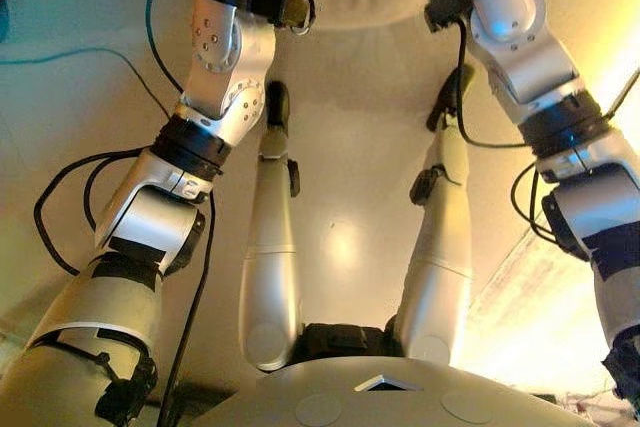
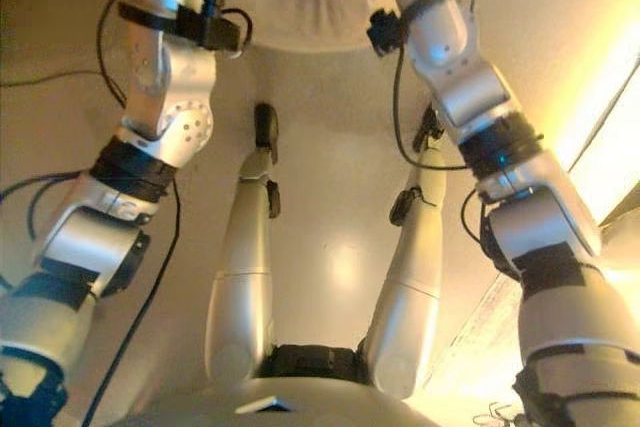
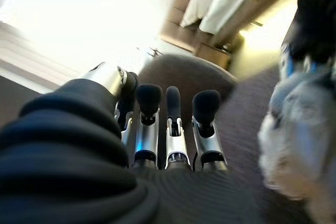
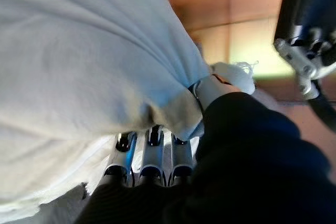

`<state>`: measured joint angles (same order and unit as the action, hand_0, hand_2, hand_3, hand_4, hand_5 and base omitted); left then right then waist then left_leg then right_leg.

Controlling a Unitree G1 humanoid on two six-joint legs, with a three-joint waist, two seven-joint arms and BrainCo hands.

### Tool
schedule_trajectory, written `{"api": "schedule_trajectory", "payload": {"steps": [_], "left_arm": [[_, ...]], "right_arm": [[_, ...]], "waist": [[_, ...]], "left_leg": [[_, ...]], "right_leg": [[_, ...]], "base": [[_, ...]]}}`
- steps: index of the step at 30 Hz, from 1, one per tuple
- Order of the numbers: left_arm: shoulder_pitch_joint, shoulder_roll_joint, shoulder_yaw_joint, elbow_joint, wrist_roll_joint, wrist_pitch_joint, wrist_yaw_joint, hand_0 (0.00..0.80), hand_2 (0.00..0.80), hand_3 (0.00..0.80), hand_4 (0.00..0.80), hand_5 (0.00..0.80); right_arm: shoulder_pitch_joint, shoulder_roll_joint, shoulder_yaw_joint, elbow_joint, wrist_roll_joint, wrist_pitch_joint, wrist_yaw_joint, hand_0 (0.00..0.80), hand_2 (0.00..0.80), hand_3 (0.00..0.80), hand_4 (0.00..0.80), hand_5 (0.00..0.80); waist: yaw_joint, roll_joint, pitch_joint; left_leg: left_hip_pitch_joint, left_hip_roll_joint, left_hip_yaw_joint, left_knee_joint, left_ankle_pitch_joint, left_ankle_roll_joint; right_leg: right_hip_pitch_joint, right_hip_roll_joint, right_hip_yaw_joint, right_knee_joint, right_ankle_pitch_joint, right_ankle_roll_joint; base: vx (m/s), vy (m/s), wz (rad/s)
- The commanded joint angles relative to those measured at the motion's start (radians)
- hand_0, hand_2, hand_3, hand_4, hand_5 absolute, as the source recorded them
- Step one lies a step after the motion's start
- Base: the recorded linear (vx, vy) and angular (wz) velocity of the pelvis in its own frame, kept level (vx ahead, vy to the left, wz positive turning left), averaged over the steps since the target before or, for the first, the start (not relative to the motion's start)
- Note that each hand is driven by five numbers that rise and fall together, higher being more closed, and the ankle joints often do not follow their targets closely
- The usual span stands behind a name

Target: Pick up the cushion and take it to the sofa

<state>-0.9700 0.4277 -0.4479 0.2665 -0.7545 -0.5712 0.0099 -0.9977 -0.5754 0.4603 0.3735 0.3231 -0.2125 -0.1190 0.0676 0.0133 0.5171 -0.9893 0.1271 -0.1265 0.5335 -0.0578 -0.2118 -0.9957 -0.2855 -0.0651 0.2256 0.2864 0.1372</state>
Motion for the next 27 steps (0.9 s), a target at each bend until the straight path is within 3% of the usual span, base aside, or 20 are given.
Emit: {"api": "schedule_trajectory", "payload": {"steps": [1,10,20,27], "left_arm": [[0.075,-0.011,0.049,-0.145,0.071,0.026,-0.013,0.800,0.800,0.800,0.800,0.800],[0.313,0.011,0.119,-0.285,0.019,0.184,-0.104,0.800,0.800,0.800,0.800,0.800],[0.450,0.020,0.126,-0.321,-0.019,0.186,-0.143,0.800,0.800,0.800,0.800,0.800],[0.585,0.015,0.145,-0.366,-0.033,0.200,-0.196,0.800,0.800,0.800,0.800,0.800]], "right_arm": [[0.056,0.028,-0.112,-0.274,-0.033,-0.149,0.004,0.800,0.800,0.800,0.800,0.800],[0.385,0.075,-0.219,-0.414,-0.065,-0.115,0.009,0.800,0.800,0.800,0.800,0.800],[0.490,0.058,-0.255,-0.433,-0.017,-0.165,0.011,0.800,0.800,0.800,0.800,0.800],[0.671,0.062,-0.298,-0.515,0.014,-0.236,0.036,0.800,0.800,0.800,0.800,0.800]], "waist": [[-0.019,0.014,0.003],[0.013,-0.056,-0.131],[0.022,-0.058,-0.207],[0.032,-0.091,-0.275]], "left_leg": [[0.098,0.022,-0.027,-0.239,0.153,0.070],[0.307,0.084,0.006,-0.240,0.102,0.055],[0.439,0.111,0.026,-0.273,0.070,0.052],[0.592,0.139,0.037,-0.309,0.058,0.046]], "right_leg": [[0.119,-0.118,0.056,0.111,-0.150,0.123],[0.404,-0.168,-0.059,0.054,-0.178,0.125],[0.554,-0.156,-0.120,0.023,-0.216,0.125],[0.750,-0.138,-0.178,-0.047,-0.211,0.125]], "base": [[0.042,-0.173,-0.05],[0.134,-0.178,-0.02],[0.003,-0.055,-0.05],[0.091,-0.078,0.01]]}}
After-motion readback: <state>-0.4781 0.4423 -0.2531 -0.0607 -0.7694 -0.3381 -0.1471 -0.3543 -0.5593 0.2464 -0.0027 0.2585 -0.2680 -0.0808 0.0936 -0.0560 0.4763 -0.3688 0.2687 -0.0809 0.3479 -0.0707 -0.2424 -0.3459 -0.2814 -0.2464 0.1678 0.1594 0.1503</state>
